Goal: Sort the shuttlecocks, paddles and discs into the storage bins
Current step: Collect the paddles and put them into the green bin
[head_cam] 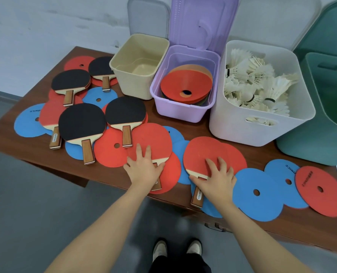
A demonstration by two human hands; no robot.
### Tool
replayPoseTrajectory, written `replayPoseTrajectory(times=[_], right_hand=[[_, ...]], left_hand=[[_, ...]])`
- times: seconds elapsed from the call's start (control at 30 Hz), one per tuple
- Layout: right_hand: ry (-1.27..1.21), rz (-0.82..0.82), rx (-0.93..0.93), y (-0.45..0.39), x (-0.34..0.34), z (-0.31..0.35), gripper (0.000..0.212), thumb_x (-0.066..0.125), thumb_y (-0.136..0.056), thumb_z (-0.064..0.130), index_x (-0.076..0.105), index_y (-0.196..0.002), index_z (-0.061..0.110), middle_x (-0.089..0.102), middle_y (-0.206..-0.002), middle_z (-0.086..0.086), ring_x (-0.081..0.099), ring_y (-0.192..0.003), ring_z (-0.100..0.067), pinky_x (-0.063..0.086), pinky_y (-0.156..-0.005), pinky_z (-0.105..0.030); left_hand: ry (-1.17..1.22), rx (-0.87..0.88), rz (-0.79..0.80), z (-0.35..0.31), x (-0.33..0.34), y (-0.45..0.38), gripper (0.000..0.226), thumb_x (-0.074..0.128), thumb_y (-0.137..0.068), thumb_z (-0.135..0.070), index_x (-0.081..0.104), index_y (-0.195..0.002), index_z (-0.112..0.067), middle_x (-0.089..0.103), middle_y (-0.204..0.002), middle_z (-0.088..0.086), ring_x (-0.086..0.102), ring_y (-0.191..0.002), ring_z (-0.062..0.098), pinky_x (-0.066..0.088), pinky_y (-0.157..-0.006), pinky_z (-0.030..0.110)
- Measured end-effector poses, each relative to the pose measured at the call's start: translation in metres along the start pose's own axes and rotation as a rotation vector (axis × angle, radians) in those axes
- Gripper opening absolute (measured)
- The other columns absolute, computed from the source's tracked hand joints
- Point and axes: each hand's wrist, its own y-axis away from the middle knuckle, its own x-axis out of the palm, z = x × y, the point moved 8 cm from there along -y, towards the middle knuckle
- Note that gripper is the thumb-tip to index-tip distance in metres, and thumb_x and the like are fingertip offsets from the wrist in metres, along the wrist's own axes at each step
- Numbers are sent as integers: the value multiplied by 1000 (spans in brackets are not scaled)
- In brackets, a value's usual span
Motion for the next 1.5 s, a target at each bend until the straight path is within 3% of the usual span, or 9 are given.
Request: replayPoseTrajectory(times=[0.2, 0.33, 0.57, 0.77, 0.97, 1.1, 1.27, 1.4, 1.5], right_hand=[[79, 31, -23, -3, 11, -4, 90, 56, -68, 74, 22, -143, 39, 12, -154, -4, 15, -135, -43, 19, -108, -52], [88, 84, 17, -9, 16, -1, 100, 57, -63, 78, 11, -145, 42, 2, -155, -4, 8, -135, -46, 13, -110, -53], [35, 1, -17, 0, 1, -9, 88, 61, -65, 73, 31, -141, 39, 16, -154, -2, 14, -135, -42, 18, -108, -51], [63, -31, -45, 13, -18, -44, 87, 63, -61, 73, 40, -136, 38, 23, -151, -4, 16, -133, -43, 23, -104, -54], [121, 58, -126, 15, -23, -78, 88, 36, -58, 83, 40, -136, 43, 24, -152, -1, 19, -136, -36, 21, -104, -50], [209, 55, -82, 21, -21, -78, 80, 46, -70, 78, 25, -141, 46, 11, -155, -2, 17, -137, -33, 21, -105, -49], [152, 89, 55, 24, -9, -73, 99, 50, -63, 83, 6, -144, 47, -1, -156, -6, 10, -138, -41, 15, -109, -53], [71, 64, 124, 17, -4, -68, 102, 56, -60, 81, 8, -144, 48, -3, -156, -6, 6, -136, -46, 12, -110, -55], [50, 42, 124, 17, -2, -69, 99, 57, -61, 79, 12, -143, 48, -1, -156, -6, 6, -135, -46, 12, -110, -55]], left_hand=[[83, -82, -45, -7, 10, -1, 88, 41, -77, -76, 13, -148, -32, 6, -157, 1, 17, -134, 48, 22, -108, 53], [47, -63, -71, -4, 5, -1, 83, 41, -78, -75, 21, -146, -32, 14, -156, 0, 26, -129, 47, 26, -105, 50], [290, -31, -90, -5, -13, 5, 79, 48, -75, -75, 35, -142, -36, 25, -154, -7, 41, -122, 41, 35, -102, 47], [270, 142, -38, -39, -5, 27, 79, 53, -71, -74, 37, -140, -38, 27, -152, -11, 36, -129, 38, 29, -108, 48], [61, 401, 52, -87, 7, 45, 81, 56, -74, -70, 29, -143, -38, 20, -154, -11, 21, -136, 39, 26, -108, 49], [-23, 355, 166, -91, 31, 45, 88, 48, -78, -71, 10, -148, -35, 5, -157, 0, 14, -137, 45, 21, -109, 55], [-40, 304, 208, -94, 37, 35, 104, 47, -65, -84, -6, -145, -44, -9, -157, 2, 3, -137, 50, 17, -108, 61], [-14, 286, 276, -102, 40, 28, 106, 48, -61, -86, -9, -142, -50, -16, -155, -3, -4, -137, 50, 12, -106, 65], [-11, 315, 250, -104, 38, 29, 101, 48, -64, -83, -4, -143, -49, -11, -156, -5, -2, -137, 50, 12, -108, 61]])
